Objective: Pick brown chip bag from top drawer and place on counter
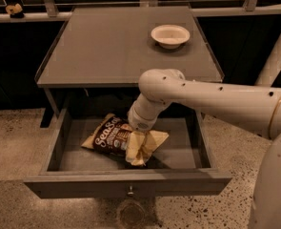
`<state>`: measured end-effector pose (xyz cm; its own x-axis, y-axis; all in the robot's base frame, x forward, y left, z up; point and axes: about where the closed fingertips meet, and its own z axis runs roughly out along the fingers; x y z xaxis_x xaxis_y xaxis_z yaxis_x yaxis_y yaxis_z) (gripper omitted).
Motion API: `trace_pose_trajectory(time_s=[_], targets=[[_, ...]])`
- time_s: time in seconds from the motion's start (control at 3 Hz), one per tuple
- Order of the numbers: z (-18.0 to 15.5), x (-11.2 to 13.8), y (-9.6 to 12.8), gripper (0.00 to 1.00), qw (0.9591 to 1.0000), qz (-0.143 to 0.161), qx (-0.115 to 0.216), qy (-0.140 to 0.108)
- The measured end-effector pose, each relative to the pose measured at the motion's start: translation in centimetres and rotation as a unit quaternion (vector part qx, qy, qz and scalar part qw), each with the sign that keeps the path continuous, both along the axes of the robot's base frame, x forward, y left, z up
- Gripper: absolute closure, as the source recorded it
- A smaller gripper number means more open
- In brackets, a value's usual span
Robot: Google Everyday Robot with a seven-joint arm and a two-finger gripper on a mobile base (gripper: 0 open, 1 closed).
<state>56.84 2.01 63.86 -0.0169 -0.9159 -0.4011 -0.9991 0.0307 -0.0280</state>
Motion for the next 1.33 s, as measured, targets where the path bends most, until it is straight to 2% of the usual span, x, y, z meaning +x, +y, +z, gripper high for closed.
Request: trace_pose_trajectory(time_s=[0.33, 0.67, 1.0, 1.33], targets=[[-3.18, 0.16, 0.2, 0.0, 0.9998, -0.004, 0.01, 0.018], [-3.42, 0.1, 0.22, 0.0, 0.9997, -0.004, 0.01, 0.02], [-3.42, 0.1, 0.22, 0.19, 0.9997, -0.004, 0.01, 0.02], [-3.42, 0.1, 0.22, 0.42, 0.9997, -0.004, 0.01, 0.02]])
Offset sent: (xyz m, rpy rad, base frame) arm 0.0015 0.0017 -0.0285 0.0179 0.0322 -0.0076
